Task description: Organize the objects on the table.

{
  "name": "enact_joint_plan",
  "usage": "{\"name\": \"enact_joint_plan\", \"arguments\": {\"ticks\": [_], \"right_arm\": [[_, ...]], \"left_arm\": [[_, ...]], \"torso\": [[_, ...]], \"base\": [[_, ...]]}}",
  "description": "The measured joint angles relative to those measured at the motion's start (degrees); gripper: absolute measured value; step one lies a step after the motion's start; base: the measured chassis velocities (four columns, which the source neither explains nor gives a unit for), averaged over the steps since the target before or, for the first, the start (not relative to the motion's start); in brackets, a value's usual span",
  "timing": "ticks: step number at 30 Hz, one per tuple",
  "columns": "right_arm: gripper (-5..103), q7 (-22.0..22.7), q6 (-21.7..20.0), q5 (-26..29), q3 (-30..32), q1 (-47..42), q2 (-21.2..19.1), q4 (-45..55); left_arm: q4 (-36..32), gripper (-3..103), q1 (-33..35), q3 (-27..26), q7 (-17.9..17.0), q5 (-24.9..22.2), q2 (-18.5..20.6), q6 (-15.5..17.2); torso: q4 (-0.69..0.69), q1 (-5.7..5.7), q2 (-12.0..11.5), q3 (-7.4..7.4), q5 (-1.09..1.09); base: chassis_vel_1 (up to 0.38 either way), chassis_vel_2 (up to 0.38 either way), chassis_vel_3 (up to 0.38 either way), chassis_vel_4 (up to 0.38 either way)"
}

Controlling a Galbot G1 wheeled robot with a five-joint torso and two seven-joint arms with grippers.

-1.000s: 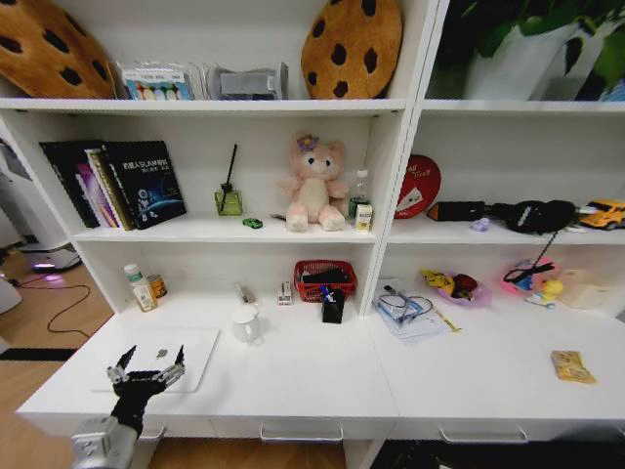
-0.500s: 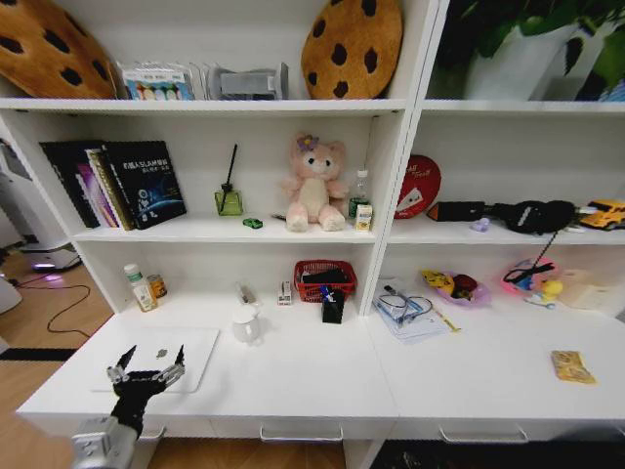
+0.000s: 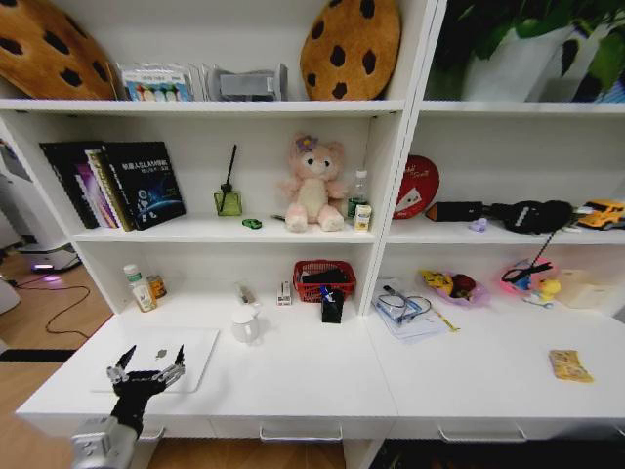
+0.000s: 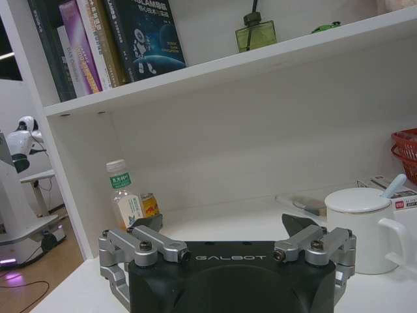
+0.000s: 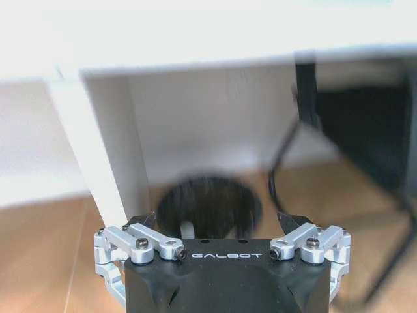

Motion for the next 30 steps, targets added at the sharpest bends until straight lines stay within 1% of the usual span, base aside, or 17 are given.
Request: {"name": "enact_joint_plan", "arguments": {"ticks": [4, 6, 7, 8, 9, 10, 11, 12, 13, 14, 15, 17, 18, 19, 20, 23, 30], "right_arm": [[100, 0.37, 0.65, -1.37, 0.29, -0.52, 0.31, 1.14], [100, 1.76, 4.49, -10.99, 2.22, -2.24, 1.85, 7.40], [100, 1.76, 4.49, -10.99, 2.22, -2.24, 1.85, 7.40], [100, 1.84, 5.29, -14.39, 2.96, -2.66, 2.20, 10.44], [100, 1.00, 5.49, -16.61, 3.27, -3.04, 2.00, 17.63], [100, 1.00, 5.49, -16.61, 3.27, -3.04, 2.00, 17.63], [100, -0.25, 4.98, -16.71, 3.32, -3.14, 1.19, 23.72], [100, -1.09, 3.07, -15.47, 4.07, -3.01, 0.55, 28.88], [100, -1.09, 3.07, -15.47, 4.07, -3.01, 0.55, 28.88], [100, -1.79, -2.68, -10.89, 6.63, -1.57, 0.60, 35.30], [100, -1.79, -2.68, -10.89, 6.63, -1.57, 0.60, 35.30], [100, -1.64, -9.42, -4.63, 12.26, 2.26, -1.17, 39.40], [100, -1.61, -11.30, -2.57, 14.66, 3.88, -2.35, 39.62], [100, -1.61, -11.30, -2.57, 14.66, 3.88, -2.35, 39.62], [100, -1.10, -13.94, 0.94, 18.06, 6.55, -4.53, 39.39], [100, 0.00, -16.75, 5.59, 22.06, 10.82, -7.97, 38.27], [100, 0.71, -18.27, 9.36, 22.98, 11.94, -7.24, 38.17]], "left_arm": [[0.00, 100, 0.00, -0.01, -0.02, 0.00, 0.00, 0.00], [0.00, 100, 0.00, -0.01, -0.01, 0.00, 0.00, 0.00], [0.00, 100, 0.00, -0.01, -0.01, 0.00, 0.00, 0.00], [0.00, 100, 0.00, -0.01, -0.01, 0.00, 0.00, 0.00], [0.00, 100, 0.00, 0.00, -0.01, 0.00, 0.00, 0.00], [0.00, 100, 0.00, 0.00, -0.01, 0.00, 0.00, 0.00], [0.00, 100, 0.00, 0.00, -0.01, 0.00, 0.00, 0.00], [0.00, 100, 0.00, 0.00, -0.01, 0.00, 0.00, 0.00], [0.00, 100, 0.00, 0.00, -0.01, 0.00, 0.00, 0.00], [0.00, 100, 0.00, 0.00, -0.01, 0.00, 0.00, 0.00], [0.00, 100, 0.00, 0.00, -0.01, 0.00, 0.00, 0.00], [0.00, 100, 0.00, 0.00, -0.01, 0.00, 0.00, 0.00], [0.00, 100, 0.00, 0.00, -0.01, 0.00, 0.00, 0.00], [0.00, 100, 0.00, 0.00, -0.01, 0.00, 0.00, 0.00], [0.00, 100, 0.00, 0.00, 0.00, 0.00, 0.00, 0.00], [0.00, 100, 0.00, -0.01, -0.01, 0.00, 0.00, 0.00], [0.00, 100, 0.00, 0.00, -0.01, 0.00, 0.00, 0.00]], "torso": [[0.00, 0.00, 0.00, 0.00, 0.00], [0.02, 0.00, 0.00, 0.00, -0.01], [0.02, 0.00, 0.00, 0.00, -0.01], [0.03, 0.00, 0.00, 0.00, 0.00], [0.03, 0.01, -0.01, 0.01, 0.00], [0.03, 0.01, -0.01, 0.01, 0.00], [0.02, 0.01, -0.01, 0.01, 0.01], [0.04, 0.01, -0.01, 0.02, -0.02], [0.04, 0.01, -0.01, 0.02, -0.02], [0.02, 0.01, -0.01, 0.01, 0.00], [0.02, 0.01, -0.01, 0.01, 0.00], [0.00, 0.01, -0.01, 0.01, -0.01], [0.01, 0.01, -0.01, 0.01, 0.01], [0.01, 0.01, -0.01, 0.01, 0.01], [0.02, 0.02, -0.02, 0.02, 0.01], [0.03, 0.03, -0.02, 0.02, 0.02], [0.00, 0.03, -0.02, 0.02, 0.01]], "base": [[0.000, 0.000, 0.000, 0.000], [0.000, 0.000, 0.000, 0.000], [0.000, 0.000, 0.000, 0.000], [0.000, 0.000, 0.000, 0.000], [0.000, 0.000, 0.000, 0.000], [0.000, 0.000, 0.000, 0.000], [0.000, 0.000, 0.000, 0.000], [0.000, 0.000, 0.000, 0.000], [0.000, 0.000, 0.000, 0.000], [0.000, 0.000, 0.000, 0.000], [0.000, 0.000, 0.000, 0.000], [0.000, 0.000, 0.000, 0.000], [0.000, 0.000, 0.000, 0.000], [0.000, 0.000, 0.000, 0.000], [0.000, 0.000, 0.000, 0.000], [0.000, 0.000, 0.000, 0.000], [0.000, 0.000, 0.000, 0.000]]}}
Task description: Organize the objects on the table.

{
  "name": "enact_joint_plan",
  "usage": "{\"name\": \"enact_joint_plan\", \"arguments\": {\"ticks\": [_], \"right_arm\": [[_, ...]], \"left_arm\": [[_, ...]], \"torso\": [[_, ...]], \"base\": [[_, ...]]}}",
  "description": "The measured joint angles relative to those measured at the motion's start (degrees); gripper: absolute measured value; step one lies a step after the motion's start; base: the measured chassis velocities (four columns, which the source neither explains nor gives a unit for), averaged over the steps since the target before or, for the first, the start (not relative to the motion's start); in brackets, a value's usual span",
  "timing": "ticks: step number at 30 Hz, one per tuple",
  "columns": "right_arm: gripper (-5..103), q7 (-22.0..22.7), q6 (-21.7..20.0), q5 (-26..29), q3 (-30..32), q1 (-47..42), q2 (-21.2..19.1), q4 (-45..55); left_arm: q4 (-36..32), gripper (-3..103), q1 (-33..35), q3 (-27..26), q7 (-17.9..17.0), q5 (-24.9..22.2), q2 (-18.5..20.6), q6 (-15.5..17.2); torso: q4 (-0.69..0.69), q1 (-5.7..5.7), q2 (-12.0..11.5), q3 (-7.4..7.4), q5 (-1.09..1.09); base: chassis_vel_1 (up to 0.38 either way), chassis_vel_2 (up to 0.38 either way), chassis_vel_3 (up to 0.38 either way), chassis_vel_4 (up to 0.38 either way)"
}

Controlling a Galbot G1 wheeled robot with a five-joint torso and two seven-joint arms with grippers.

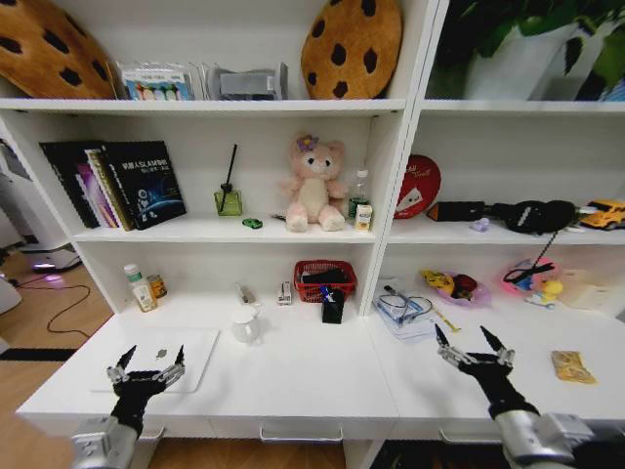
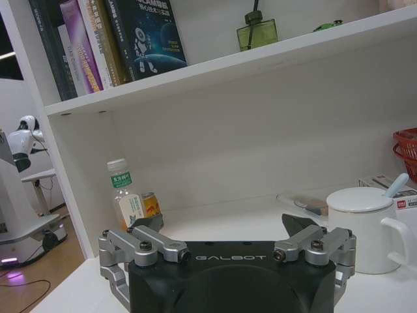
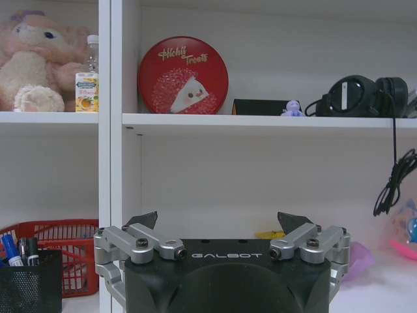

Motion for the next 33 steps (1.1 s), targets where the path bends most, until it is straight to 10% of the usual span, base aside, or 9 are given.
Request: {"name": "enact_joint_plan", "arguments": {"ticks": [33], "right_arm": [[100, -0.09, 1.13, -0.31, -3.76, -0.61, 2.51, -0.86]], "left_arm": [[-0.01, 100, 0.00, 0.00, 0.01, 0.00, 0.00, 0.00]], "torso": [[-0.01, -0.03, 0.02, -0.01, 0.04]], "base": [[-0.164, -0.167, 0.163, 0.162]]}}
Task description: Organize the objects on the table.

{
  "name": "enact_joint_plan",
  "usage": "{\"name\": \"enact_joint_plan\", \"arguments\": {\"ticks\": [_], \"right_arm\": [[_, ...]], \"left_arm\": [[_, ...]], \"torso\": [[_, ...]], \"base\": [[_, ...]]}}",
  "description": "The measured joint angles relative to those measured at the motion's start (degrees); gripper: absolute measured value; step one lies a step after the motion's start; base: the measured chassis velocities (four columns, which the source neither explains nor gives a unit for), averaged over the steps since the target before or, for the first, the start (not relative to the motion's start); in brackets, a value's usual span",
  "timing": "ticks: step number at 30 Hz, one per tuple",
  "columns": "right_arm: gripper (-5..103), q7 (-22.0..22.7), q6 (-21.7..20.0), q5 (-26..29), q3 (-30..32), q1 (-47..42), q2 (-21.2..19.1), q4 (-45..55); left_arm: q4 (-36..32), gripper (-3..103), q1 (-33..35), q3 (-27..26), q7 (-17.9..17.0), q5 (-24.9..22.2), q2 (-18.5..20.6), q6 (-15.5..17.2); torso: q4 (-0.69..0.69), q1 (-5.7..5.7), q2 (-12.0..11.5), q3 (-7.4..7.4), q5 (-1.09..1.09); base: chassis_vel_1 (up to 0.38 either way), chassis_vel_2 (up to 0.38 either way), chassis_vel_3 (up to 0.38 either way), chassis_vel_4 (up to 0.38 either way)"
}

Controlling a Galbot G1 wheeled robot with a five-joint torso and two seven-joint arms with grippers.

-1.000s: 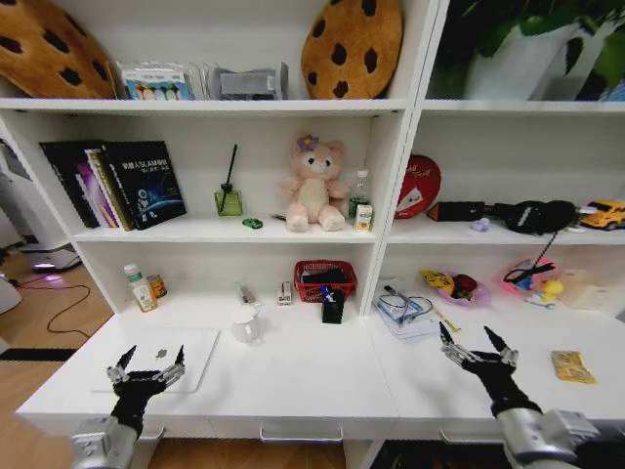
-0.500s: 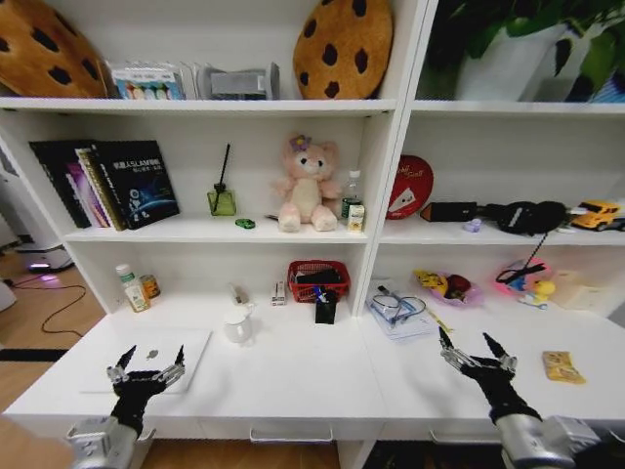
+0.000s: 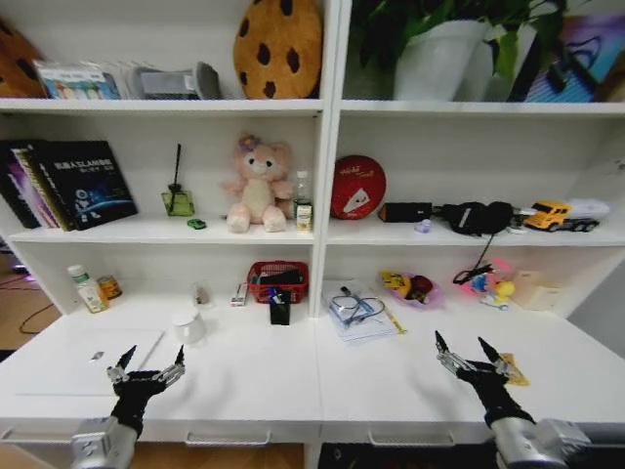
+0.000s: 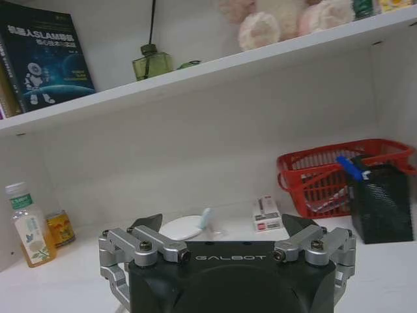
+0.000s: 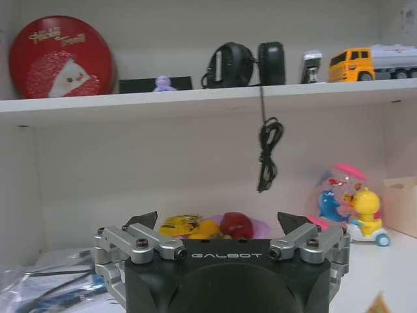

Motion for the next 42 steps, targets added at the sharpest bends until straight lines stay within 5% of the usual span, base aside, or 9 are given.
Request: {"name": "enact_joint_plan", "arguments": {"ticks": [4, 7, 15, 27, 36, 38, 42], "right_arm": [[100, 0.01, 0.74, -0.69, -0.28, 0.24, -0.02, -0.43], [100, 0.31, 0.85, 0.06, -0.16, 0.51, -0.44, -0.79], [100, -1.57, -5.84, 6.07, 3.40, 1.70, -6.26, -4.55], [101, 1.96, -10.76, 5.09, 1.41, 3.14, -6.45, -7.63], [75, 2.11, -12.78, 6.66, -0.43, 4.44, -7.77, -9.39], [58, 2.70, -13.38, 8.11, -1.01, 4.75, -8.05, -9.20], [47, 3.57, -13.50, 9.03, -1.32, 5.39, -8.50, -9.19]], "left_arm": [[0.00, 100, 0.00, 0.00, -0.01, 0.00, 0.00, 0.00], [-0.01, 100, 0.00, 0.00, 0.00, 0.00, -0.01, 0.00], [0.01, 100, 0.00, -0.01, -0.01, 0.00, 0.01, 0.00], [0.01, 100, 0.00, 0.00, -0.02, 0.00, 0.01, 0.00], [0.01, 100, 0.00, 0.00, -0.01, 0.00, 0.00, 0.00], [0.01, 100, 0.00, 0.00, -0.01, 0.00, 0.00, 0.00], [0.01, 100, 0.00, 0.00, -0.01, 0.00, 0.00, 0.00]], "torso": [[0.00, 0.01, 0.00, 0.01, -0.10], [0.03, 0.00, 0.00, 0.01, 0.06], [0.02, 0.01, 0.00, 0.01, -0.08], [0.02, 0.01, 0.00, 0.01, -0.07], [0.03, 0.01, 0.00, 0.01, -0.05], [0.01, 0.01, -0.01, 0.01, -0.01], [0.03, 0.02, -0.01, 0.01, -0.04]], "base": [[-0.337, -0.348, 0.364, 0.348], [-0.269, -0.275, 0.265, 0.265], [-0.055, -0.070, 0.051, 0.034], [0.024, 0.043, -0.030, -0.032], [0.000, 0.000, 0.000, 0.000], [0.000, 0.000, 0.000, 0.000], [0.000, 0.000, 0.000, 0.000]]}}
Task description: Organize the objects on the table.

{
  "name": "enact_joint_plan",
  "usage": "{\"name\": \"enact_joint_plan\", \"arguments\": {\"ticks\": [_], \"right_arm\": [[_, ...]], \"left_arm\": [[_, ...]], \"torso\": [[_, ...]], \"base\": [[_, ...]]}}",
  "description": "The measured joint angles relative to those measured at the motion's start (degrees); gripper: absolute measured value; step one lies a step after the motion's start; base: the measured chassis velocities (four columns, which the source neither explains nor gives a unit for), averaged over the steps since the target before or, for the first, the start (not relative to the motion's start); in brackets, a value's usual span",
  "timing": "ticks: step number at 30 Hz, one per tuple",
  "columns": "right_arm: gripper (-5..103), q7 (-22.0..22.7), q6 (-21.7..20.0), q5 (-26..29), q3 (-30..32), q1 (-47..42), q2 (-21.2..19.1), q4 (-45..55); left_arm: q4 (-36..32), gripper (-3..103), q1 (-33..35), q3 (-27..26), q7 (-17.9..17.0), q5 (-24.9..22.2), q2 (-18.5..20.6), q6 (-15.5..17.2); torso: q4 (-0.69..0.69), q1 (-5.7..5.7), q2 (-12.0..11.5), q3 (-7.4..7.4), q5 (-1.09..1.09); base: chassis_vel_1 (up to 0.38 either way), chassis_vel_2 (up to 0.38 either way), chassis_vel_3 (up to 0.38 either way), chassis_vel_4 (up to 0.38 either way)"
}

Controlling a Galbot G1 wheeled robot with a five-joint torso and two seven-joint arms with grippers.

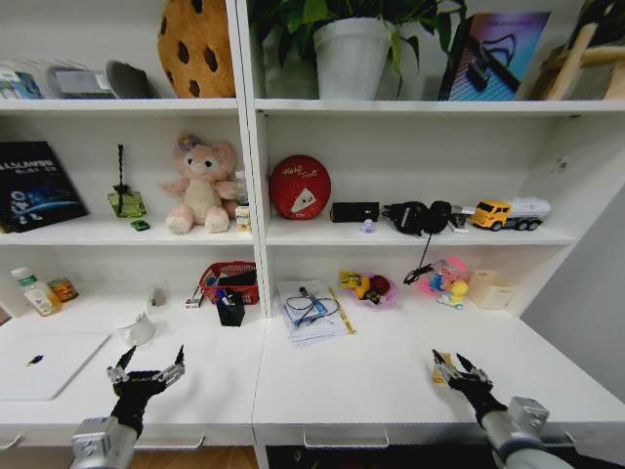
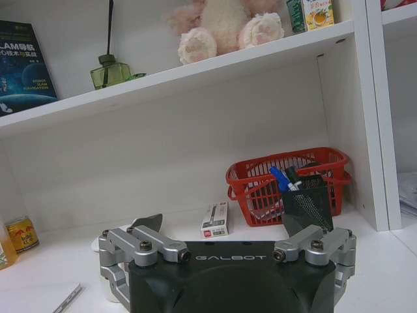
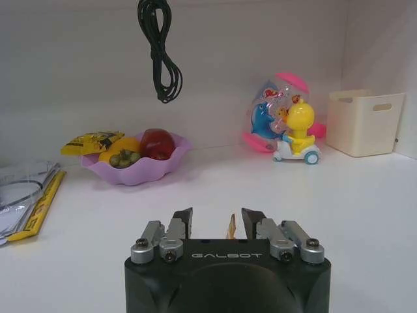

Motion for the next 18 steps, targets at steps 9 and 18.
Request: {"name": "enact_joint_plan", "arguments": {"ticks": [9, 18], "right_arm": [[15, 1.54, -0.70, 2.52, -0.11, 0.74, -0.54, -0.48], [0, 1.60, -0.32, 2.43, 0.38, 1.47, -0.90, -0.83]], "left_arm": [[0.00, 100, 0.00, 0.00, 0.00, 0.00, 0.00, 0.00], [0.00, 100, 0.00, 0.00, 0.00, 0.00, 0.00, 0.00]], "torso": [[0.00, 0.00, 0.00, 0.00, -0.02], [-0.01, 0.00, 0.00, 0.00, 0.02]], "base": [[0.000, 0.000, 0.000, 0.000], [0.000, 0.000, 0.000, 0.000]]}}
